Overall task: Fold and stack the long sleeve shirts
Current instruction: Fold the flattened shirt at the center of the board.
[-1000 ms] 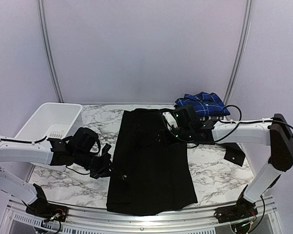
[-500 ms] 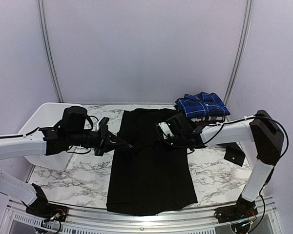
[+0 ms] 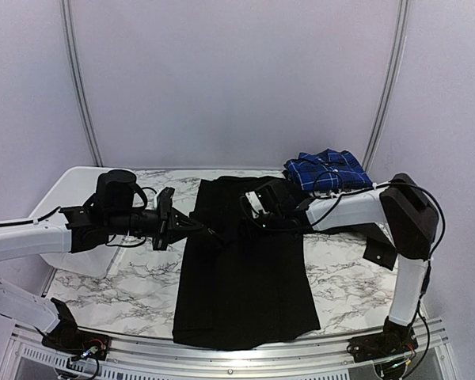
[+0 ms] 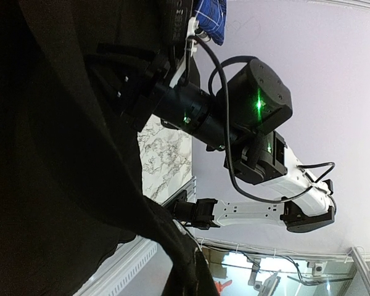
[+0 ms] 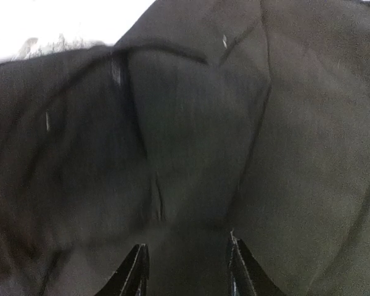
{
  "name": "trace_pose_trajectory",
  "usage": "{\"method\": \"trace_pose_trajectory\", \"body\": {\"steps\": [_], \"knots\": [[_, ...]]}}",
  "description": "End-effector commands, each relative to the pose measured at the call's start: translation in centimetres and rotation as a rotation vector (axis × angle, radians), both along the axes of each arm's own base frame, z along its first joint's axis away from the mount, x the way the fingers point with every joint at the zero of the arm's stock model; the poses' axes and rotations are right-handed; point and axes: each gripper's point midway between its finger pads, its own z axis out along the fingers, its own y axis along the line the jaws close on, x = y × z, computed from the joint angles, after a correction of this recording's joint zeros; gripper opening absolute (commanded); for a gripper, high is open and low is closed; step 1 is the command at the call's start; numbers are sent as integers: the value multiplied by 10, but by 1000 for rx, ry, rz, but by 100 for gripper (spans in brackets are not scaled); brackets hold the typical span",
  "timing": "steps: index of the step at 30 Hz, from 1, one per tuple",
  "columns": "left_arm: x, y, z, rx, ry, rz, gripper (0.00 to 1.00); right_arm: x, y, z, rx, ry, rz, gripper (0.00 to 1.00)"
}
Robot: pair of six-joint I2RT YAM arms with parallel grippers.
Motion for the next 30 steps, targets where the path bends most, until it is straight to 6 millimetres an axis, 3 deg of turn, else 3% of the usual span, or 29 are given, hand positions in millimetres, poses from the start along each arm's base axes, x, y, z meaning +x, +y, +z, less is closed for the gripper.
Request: {"method": "trace_pose_trajectory", "body": {"steps": [1,10,17,22,25,30], "knots": [[5,-6,19,-43,-38,-9,0,34,7,9,-22,-64,-60,37],[6,-6,15,-37,-33,-15,0,43,5,-22,-89,-25,-88,32],[5,-6,12,-31,-32,-16,0,43,11,-32,-90,5,-73,26],[3,-4,8,-26,-27,-14,0,44,9,-30,-101,-3,-77,10],[-2,2,-2,-6,-4,-13,0,48,3,-27,-115,-3,-85,0],[-18,19,-31,61,60,-8,0,56,-15,-21,-92,18,-95,0]]}}
